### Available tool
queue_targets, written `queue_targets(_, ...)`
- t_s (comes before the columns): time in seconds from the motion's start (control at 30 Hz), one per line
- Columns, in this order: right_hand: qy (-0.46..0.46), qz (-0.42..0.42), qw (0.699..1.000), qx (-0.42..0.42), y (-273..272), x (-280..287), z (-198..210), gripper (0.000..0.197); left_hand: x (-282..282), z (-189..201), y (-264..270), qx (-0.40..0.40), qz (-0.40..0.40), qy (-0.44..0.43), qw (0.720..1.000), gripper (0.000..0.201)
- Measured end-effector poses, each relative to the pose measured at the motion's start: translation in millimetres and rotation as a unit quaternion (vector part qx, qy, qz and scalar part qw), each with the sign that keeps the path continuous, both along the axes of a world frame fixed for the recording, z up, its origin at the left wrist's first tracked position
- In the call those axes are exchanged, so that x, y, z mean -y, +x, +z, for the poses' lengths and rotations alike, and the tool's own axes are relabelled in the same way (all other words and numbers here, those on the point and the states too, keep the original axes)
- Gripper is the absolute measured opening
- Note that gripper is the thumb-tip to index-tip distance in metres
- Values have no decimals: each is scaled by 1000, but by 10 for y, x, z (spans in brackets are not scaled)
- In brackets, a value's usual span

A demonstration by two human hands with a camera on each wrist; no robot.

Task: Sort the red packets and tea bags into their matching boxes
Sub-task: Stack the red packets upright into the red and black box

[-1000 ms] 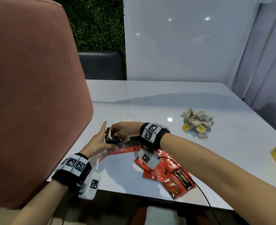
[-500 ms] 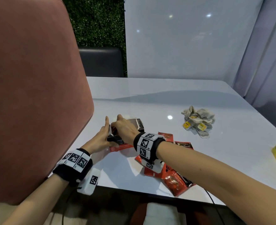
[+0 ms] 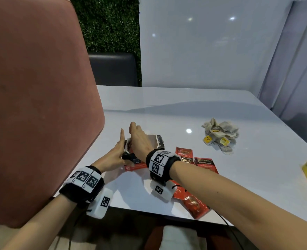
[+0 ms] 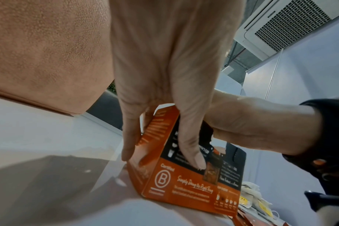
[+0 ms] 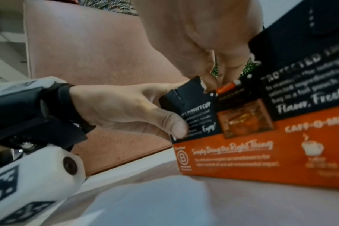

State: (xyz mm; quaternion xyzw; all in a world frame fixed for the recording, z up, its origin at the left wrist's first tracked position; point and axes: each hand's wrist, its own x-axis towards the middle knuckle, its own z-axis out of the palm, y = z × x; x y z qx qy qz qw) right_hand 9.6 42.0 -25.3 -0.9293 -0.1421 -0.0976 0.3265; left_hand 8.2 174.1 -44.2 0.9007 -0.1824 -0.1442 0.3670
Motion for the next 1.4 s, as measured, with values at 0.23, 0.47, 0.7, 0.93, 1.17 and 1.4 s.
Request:
queue_targets(0.23, -23, 49, 995, -82, 26, 90, 64, 23, 54, -15, 18, -12, 12, -14, 1000, 121)
queue_targets(0.47, -78, 66, 991, -82, -34, 299, 213, 27, 32, -14, -21, -13, 25, -21, 999, 120)
queue_targets(0.7, -11, 58, 992, -113, -106, 797, 546, 23, -56, 75, -67, 10, 16, 13, 1000, 112)
queue_targets(0.93, -176, 51, 969, -169, -462, 1529, 461, 18, 280, 407, -594, 260, 46, -6, 964, 49)
queue_targets(1.17, -346, 43, 906, -238, -842, 1748, 33, 68, 944, 70, -948, 48, -56, 156, 985, 34)
queue_targets(1.4, -251, -20, 947, -201, -867, 1712, -126, 84, 1272, -125, -917, 82, -14, 190, 978, 78)
